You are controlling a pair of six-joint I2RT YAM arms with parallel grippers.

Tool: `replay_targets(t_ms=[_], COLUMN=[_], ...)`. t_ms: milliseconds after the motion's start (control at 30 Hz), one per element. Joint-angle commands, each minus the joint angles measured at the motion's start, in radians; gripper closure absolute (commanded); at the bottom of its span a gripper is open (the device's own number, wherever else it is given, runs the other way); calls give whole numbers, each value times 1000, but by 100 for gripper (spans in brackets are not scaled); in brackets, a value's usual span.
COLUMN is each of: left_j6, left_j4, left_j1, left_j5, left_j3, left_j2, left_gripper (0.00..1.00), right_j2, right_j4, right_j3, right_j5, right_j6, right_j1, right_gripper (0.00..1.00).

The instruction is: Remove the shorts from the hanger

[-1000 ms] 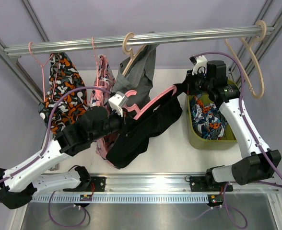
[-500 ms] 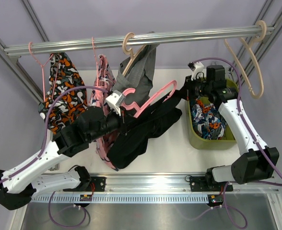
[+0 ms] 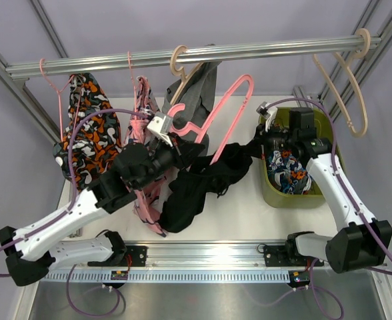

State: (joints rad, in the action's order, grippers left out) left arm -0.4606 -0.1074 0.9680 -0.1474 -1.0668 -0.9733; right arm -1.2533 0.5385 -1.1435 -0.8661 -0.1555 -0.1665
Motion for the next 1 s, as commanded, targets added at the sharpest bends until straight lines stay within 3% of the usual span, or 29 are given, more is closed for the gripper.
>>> replay_targets(t_ms=[0, 100, 200, 500, 600, 733, 867, 900, 967], left_j6=[-38, -44, -27, 86, 92, 85, 85, 88, 91], left_j4=[245, 284, 281, 66, -23, -113, -211, -225, -265], left_j1=[6, 6, 8, 11, 11, 11, 11, 11, 11], left_j5=[-28, -8, 3, -55, -32, 12, 48, 57, 74], left_j3=[-22, -51, -102, -163, -142, -113, -93, -88, -78], left_j2=[-68, -139, -186, -137, -114, -75, -42, -36, -18], left_gripper=[100, 100, 100, 100, 100, 100, 100, 100, 100], right_j2=[74, 130, 149, 173, 150, 131, 137, 143, 164], right_j4=[64, 71, 61, 63, 61, 93, 204, 260, 339], right_j3=[7, 37, 54, 123, 152, 169, 111, 72, 19], right_j5=[-90, -30, -1, 167, 217, 197, 132, 125, 92], right_j6=[-142, -154, -121, -176, -202, -269, -413, -441, -562], right_j1=[-80, -200, -241, -242, -242, -242, -242, -240, -240], right_gripper=[100, 100, 100, 100, 95, 85, 57, 46, 41])
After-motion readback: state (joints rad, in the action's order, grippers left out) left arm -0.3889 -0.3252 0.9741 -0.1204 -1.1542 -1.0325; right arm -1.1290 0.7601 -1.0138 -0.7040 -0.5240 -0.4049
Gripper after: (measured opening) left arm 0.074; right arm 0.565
